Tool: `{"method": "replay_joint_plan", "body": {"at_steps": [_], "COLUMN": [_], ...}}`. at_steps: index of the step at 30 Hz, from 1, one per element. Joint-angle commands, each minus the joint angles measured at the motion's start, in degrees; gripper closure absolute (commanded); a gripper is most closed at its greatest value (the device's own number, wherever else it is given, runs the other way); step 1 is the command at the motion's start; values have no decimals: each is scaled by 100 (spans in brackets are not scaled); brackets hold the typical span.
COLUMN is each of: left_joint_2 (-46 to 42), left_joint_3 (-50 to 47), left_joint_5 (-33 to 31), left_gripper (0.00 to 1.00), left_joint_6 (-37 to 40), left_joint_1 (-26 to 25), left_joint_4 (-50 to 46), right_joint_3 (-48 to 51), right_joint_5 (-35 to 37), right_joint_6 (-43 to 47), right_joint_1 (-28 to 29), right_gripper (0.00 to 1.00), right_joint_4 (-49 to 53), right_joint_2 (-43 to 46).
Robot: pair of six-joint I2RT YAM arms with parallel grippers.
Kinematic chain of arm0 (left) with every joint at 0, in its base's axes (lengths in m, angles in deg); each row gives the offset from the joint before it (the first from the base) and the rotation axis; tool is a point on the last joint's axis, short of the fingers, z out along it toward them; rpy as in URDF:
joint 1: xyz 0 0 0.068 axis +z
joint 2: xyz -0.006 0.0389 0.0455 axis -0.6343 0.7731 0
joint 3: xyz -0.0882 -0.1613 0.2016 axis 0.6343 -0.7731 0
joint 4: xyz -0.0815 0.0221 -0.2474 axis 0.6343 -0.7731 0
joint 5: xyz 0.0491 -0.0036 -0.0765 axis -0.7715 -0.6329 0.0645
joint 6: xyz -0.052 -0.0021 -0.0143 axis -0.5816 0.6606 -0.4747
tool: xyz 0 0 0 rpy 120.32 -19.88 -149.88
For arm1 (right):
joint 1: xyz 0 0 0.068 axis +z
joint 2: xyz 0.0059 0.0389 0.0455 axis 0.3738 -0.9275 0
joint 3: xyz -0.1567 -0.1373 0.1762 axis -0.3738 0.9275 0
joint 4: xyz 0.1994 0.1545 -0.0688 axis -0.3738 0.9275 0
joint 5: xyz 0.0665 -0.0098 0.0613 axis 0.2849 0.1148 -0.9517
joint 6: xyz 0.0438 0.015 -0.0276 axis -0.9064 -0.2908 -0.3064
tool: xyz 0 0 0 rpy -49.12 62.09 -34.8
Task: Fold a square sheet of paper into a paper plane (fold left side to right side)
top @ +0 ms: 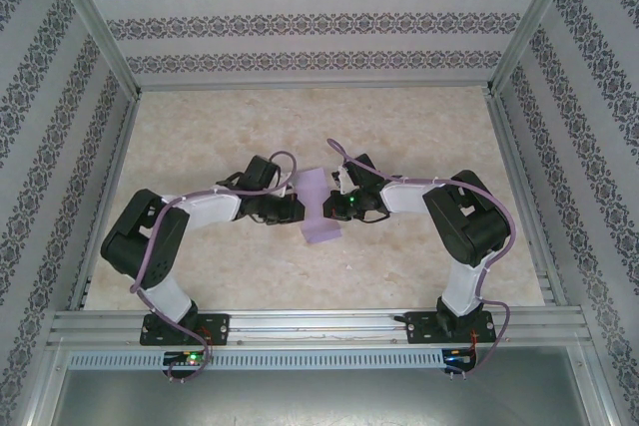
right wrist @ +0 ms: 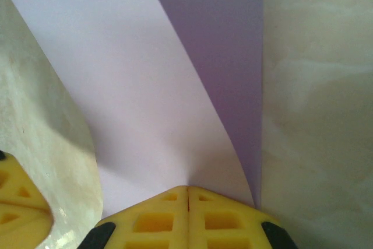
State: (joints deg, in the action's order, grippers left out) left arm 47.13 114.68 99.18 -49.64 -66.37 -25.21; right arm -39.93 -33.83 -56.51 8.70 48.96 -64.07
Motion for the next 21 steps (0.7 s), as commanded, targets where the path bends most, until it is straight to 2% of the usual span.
{"method": "replay_joint_plan", "body": {"at_steps": [1, 6, 10, 21], "left_joint_2": [391, 800, 894, 1058], "left_joint_3": [274, 372, 252, 92], "left_joint_5": [158, 116, -155, -431], "left_gripper": [92, 93, 93, 95], "left_joint_6": [-33, -99, -98, 57], "left_joint_1": [-68, -253, -253, -253], "left_joint_4": [185, 351, 320, -6], "right_joint_3": [237, 226, 223, -38], "right_joint_5": [851, 826, 784, 211], "right_joint_6": [124, 124, 117, -3], "right_joint_1": [72, 81, 89, 61], "right_gripper": [100, 100, 100, 100], "right_joint_4": [885, 890, 868, 425], "right_joint_2": [-472, -472, -447, 81]}}
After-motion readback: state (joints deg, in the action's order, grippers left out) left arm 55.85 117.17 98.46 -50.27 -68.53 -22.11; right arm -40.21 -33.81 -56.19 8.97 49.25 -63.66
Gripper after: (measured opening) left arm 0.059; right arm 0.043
